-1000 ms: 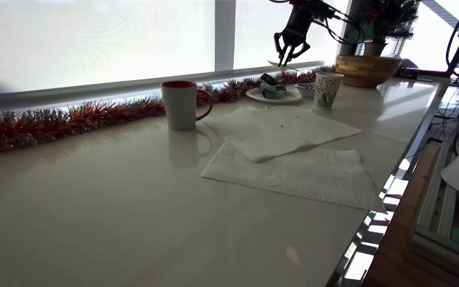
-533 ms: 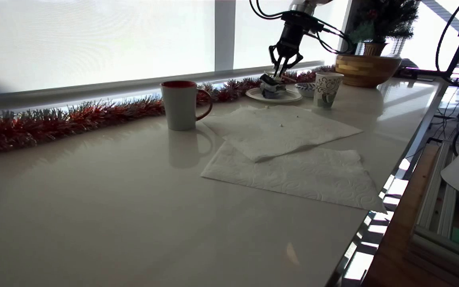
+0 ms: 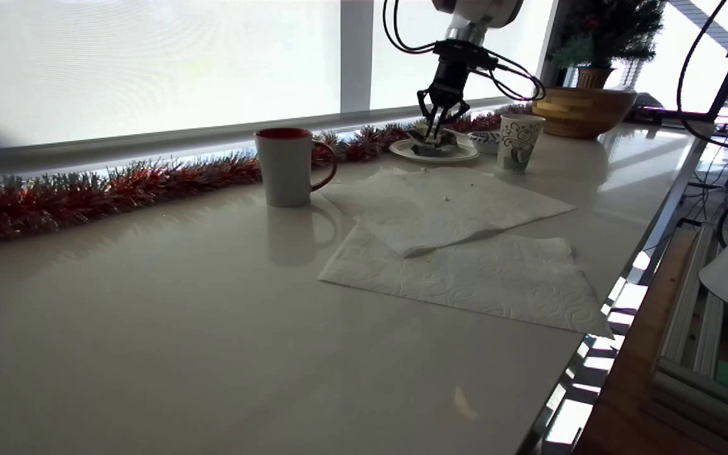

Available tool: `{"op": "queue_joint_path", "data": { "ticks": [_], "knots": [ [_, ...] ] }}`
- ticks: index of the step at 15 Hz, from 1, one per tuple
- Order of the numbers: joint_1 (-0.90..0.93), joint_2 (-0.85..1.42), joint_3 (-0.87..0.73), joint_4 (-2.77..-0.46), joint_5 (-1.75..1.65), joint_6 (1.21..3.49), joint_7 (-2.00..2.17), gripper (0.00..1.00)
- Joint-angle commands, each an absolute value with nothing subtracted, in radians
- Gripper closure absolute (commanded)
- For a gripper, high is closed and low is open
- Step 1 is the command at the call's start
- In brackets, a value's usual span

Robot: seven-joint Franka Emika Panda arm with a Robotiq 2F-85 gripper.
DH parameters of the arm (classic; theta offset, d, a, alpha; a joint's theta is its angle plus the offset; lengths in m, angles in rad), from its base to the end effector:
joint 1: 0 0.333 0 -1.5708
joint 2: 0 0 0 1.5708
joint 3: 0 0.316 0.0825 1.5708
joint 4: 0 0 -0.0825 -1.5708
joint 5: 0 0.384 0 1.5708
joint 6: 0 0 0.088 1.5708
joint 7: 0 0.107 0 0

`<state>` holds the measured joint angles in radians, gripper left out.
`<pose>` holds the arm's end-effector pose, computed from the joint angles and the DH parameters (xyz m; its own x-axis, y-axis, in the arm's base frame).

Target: Put the black packet, the plastic knife and fork on the white plate

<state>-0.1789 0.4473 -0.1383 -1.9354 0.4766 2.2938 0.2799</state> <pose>0.5888 -0.1792 0.2495 0.6132 -0.7678 -0.1858 -0.7875 -0.5755 -0.2206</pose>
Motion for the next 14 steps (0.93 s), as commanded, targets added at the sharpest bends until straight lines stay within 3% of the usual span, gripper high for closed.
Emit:
{"op": "queue_joint_path", "data": {
  "ticks": [1, 3, 6, 7, 8, 10, 14],
  "knots": [
    [-0.182, 0.47, -0.128, -1.915, 0.473, 2.295, 0.303, 0.63],
    [-0.182, 0.466, -0.126, -1.922, 0.475, 2.297, 0.303, 0.55],
    [-0.183, 0.472, -0.122, -1.923, 0.481, 2.304, 0.3, 0.35],
    [-0.182, 0.476, -0.123, -1.923, 0.479, 2.312, 0.301, 0.36],
    [-0.183, 0.48, -0.123, -1.921, 0.48, 2.309, 0.302, 0.7],
    [-0.183, 0.489, -0.124, -1.92, 0.478, 2.316, 0.302, 0.67],
    [-0.184, 0.499, -0.123, -1.923, 0.478, 2.329, 0.302, 0.95]
  ]
}}
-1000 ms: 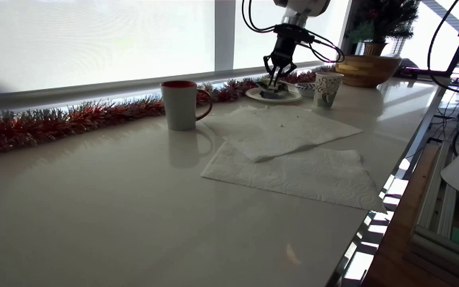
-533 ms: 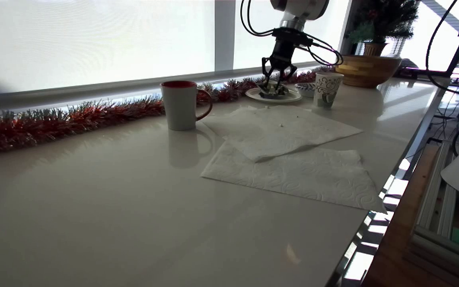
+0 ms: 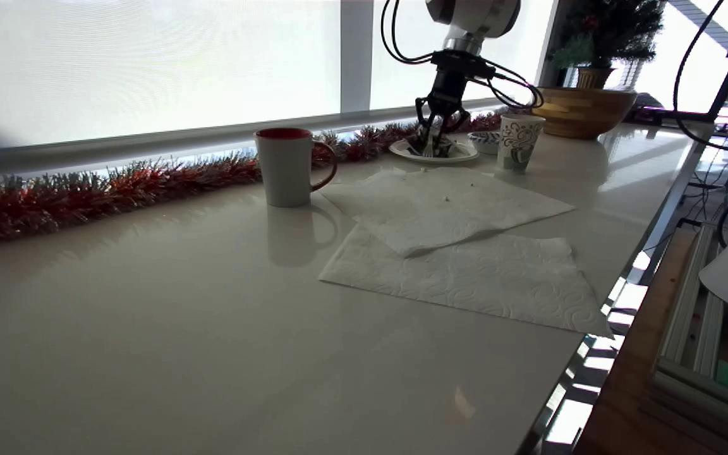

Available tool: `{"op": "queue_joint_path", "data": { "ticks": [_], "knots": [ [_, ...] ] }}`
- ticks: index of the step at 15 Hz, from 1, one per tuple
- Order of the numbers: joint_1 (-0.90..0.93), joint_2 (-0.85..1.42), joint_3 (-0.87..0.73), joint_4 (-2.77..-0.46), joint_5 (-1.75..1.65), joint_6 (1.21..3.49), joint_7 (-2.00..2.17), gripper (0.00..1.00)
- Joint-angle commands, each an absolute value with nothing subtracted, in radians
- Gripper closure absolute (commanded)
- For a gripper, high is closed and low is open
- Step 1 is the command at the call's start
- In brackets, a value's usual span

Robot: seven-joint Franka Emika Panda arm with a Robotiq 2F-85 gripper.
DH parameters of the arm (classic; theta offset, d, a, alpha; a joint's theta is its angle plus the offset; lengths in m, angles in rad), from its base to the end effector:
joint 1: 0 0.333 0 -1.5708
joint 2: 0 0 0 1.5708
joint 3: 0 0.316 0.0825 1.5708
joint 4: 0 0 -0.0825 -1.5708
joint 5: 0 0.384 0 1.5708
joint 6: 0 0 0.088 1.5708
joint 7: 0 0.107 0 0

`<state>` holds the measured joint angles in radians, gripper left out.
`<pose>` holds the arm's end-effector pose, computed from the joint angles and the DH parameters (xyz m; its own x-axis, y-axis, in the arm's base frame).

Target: Put the black packet, the plastic knife and fork on the white plate

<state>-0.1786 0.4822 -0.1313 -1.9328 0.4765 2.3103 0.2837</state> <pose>0.5890 -0.1761 0.2302 0.6085 -0.7687 -0.1971 -0.7923 -0.5748 -0.2044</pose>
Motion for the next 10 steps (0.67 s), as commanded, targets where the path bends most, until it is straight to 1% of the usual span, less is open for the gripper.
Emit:
{"op": "queue_joint_path", "data": {
  "ticks": [1, 2, 3, 5, 7, 9, 10],
  "knots": [
    [-0.183, 0.498, -0.124, -1.925, 0.476, 2.331, 0.302, 0.98],
    [-0.185, 0.491, -0.122, -1.93, 0.479, 2.33, 0.3, 0.93],
    [-0.186, 0.479, -0.12, -1.938, 0.481, 2.329, 0.293, 0.79],
    [-0.185, 0.452, -0.119, -1.959, 0.482, 2.331, 0.285, 0.55],
    [-0.178, 0.421, -0.123, -1.98, 0.472, 2.327, 0.294, 0.42],
    [-0.171, 0.393, -0.129, -1.999, 0.461, 2.33, 0.3, 0.27],
    [-0.169, 0.379, -0.13, -2.009, 0.458, 2.33, 0.301, 0.2]
  ]
}}
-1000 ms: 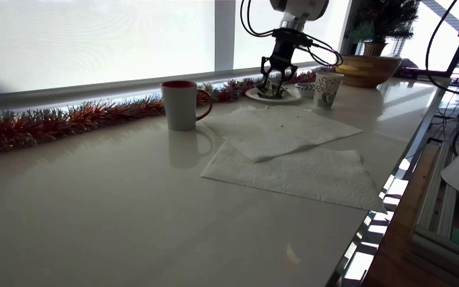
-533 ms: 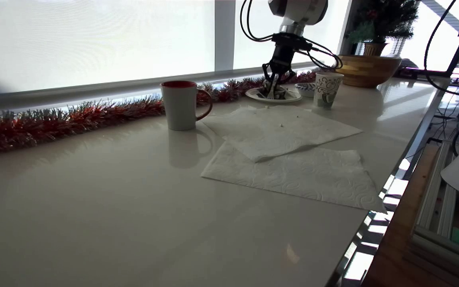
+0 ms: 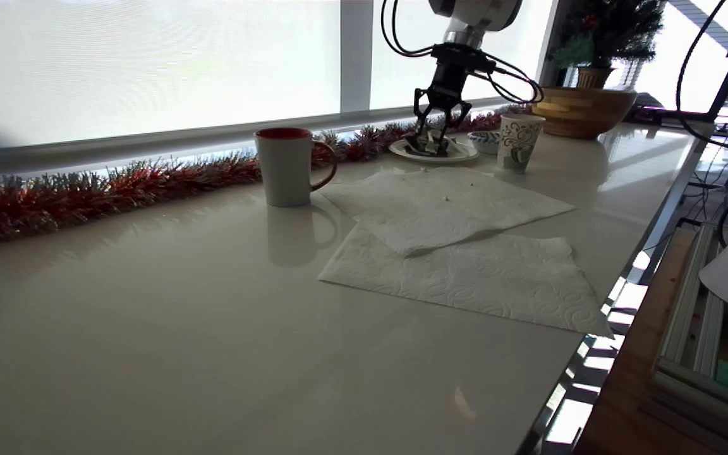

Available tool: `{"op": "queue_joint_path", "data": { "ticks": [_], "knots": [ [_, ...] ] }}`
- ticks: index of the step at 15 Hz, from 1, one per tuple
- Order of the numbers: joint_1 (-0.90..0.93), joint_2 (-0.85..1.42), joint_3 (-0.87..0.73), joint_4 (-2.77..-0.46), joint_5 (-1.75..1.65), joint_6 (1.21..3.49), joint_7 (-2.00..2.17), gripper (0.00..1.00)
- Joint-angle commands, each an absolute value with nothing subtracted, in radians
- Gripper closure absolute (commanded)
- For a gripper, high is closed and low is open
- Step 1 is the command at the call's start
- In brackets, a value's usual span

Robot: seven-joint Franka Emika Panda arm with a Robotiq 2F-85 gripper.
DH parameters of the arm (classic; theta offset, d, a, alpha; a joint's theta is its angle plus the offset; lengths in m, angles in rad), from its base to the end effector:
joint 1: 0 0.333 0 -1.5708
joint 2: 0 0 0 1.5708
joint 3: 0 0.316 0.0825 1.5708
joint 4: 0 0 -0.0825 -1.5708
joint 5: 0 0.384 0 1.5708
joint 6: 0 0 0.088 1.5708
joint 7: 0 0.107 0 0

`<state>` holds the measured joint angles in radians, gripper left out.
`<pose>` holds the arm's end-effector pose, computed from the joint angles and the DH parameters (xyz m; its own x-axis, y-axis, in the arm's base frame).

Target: Put the black packet, the plastic knife and fork on the white plate

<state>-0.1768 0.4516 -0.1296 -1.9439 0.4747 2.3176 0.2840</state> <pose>0.5893 -0.1744 0.2449 0.6146 -0.7688 -0.1767 -0.7860 -0.5777 -0.2200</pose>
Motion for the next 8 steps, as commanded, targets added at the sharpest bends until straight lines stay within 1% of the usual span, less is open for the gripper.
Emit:
{"op": "queue_joint_path", "data": {
  "ticks": [1, 2, 3, 8],
  "knots": [
    [-0.168, 0.363, -0.129, -2.02, 0.457, 2.329, 0.298, 0.14],
    [-0.165, 0.345, -0.13, -2.035, 0.456, 2.337, 0.297, 0.06],
    [-0.163, 0.326, -0.132, -2.047, 0.451, 2.328, 0.303, 0.01],
    [-0.156, 0.212, -0.137, -2.15, 0.389, 2.308, 0.24, 0.0]
  ]
}}
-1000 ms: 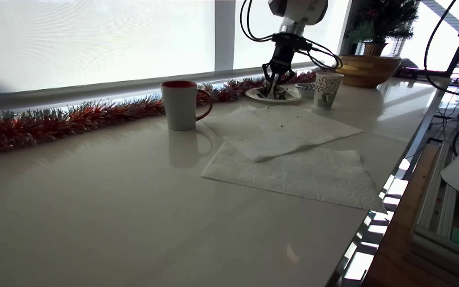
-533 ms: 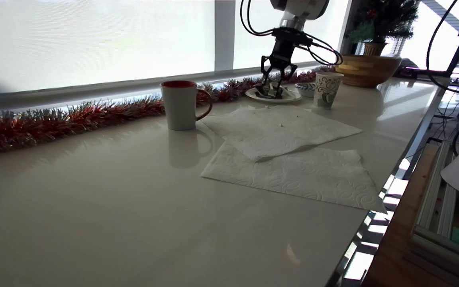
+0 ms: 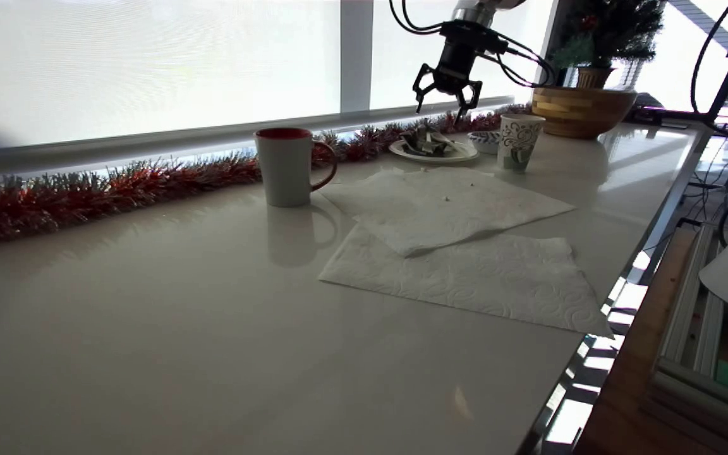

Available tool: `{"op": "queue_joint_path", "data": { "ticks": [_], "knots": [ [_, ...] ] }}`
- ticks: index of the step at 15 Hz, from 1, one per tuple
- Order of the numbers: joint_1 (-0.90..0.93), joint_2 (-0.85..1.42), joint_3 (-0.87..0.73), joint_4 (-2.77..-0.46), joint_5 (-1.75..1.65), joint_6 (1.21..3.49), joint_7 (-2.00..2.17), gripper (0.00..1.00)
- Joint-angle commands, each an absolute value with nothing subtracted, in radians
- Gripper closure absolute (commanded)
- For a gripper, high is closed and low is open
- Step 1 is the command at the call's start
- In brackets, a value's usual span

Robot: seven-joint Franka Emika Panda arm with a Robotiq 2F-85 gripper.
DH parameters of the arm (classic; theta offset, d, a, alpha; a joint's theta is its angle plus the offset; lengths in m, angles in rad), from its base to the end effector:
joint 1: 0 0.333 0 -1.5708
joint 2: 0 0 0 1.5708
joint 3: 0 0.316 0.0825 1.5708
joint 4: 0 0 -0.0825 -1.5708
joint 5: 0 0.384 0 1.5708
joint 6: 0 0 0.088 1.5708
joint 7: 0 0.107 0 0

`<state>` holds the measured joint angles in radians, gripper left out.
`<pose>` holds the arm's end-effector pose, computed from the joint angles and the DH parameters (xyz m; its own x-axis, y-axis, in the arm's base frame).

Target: Put the black packet, the plastic knife and fork on the white plate

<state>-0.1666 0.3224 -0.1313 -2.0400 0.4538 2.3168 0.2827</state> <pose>0.5683 -0.1639 0.2830 0.6351 -0.7574 -0.1515 -0.7671 -0.5955 -0.2385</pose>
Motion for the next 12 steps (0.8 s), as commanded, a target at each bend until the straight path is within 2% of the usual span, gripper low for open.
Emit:
{"op": "queue_joint_path", "data": {
  "ticks": [1, 7, 12],
  "knots": [
    [-0.155, 0.178, -0.133, -2.185, 0.365, 2.308, 0.192, 0.0],
    [-0.09, -0.075, -0.111, -2.45, 0.112, 2.437, 0.161, 0.0],
    [-0.045, -0.261, -0.017, -2.602, -0.072, 2.474, 0.179, 0.0]
  ]
}}
